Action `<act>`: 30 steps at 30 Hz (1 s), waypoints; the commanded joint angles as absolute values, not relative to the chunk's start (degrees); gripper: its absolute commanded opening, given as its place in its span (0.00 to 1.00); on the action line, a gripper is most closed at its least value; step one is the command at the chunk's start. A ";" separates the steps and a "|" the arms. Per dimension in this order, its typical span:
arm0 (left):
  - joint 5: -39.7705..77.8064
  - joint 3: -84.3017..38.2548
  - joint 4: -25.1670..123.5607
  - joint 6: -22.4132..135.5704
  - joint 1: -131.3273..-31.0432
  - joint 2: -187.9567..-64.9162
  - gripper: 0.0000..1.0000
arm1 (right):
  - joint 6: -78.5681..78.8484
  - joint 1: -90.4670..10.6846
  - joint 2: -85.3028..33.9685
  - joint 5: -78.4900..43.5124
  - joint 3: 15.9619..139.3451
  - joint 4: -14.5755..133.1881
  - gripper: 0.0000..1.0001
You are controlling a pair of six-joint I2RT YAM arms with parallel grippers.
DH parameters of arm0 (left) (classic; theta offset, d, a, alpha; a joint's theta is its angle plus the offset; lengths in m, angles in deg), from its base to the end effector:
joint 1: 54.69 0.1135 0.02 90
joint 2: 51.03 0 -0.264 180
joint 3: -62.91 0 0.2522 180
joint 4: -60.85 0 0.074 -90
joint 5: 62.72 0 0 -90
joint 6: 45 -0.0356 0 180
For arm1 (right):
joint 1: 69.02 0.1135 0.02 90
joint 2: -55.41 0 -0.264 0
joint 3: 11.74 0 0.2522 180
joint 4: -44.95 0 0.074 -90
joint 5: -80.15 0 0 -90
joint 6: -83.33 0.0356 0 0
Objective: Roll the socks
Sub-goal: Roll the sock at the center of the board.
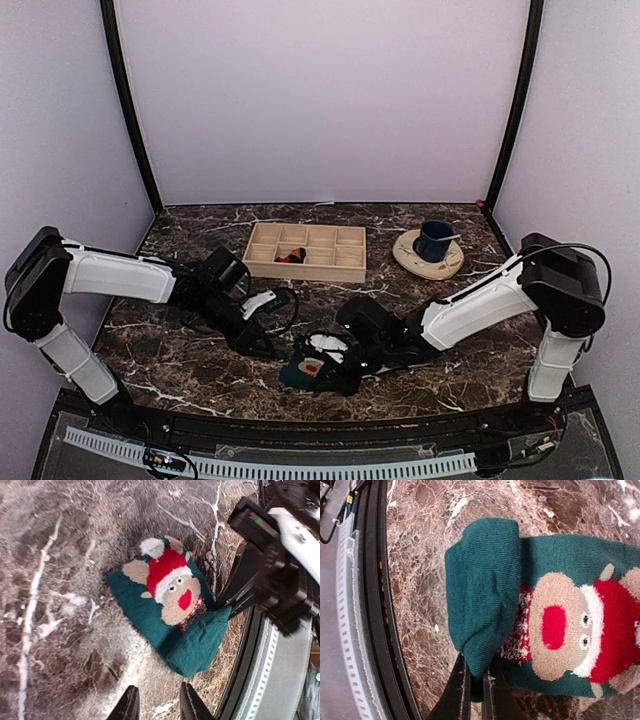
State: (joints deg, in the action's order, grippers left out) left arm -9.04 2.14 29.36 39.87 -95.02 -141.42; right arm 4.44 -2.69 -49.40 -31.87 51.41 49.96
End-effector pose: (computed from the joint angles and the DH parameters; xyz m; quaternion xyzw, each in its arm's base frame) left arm 0.2079 -0.2042 0.1629 0.4272 0.8186 -0.3594 0.1347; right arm 0.1280 0.3253 0.1233 -0.4853 0.7757 0.3652 0.1717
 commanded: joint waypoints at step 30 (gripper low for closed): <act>3.03 2.42 30.84 21.26 -110.10 -135.44 0.41 | 27.16 -10.23 -55.26 -55.74 44.64 31.95 0.00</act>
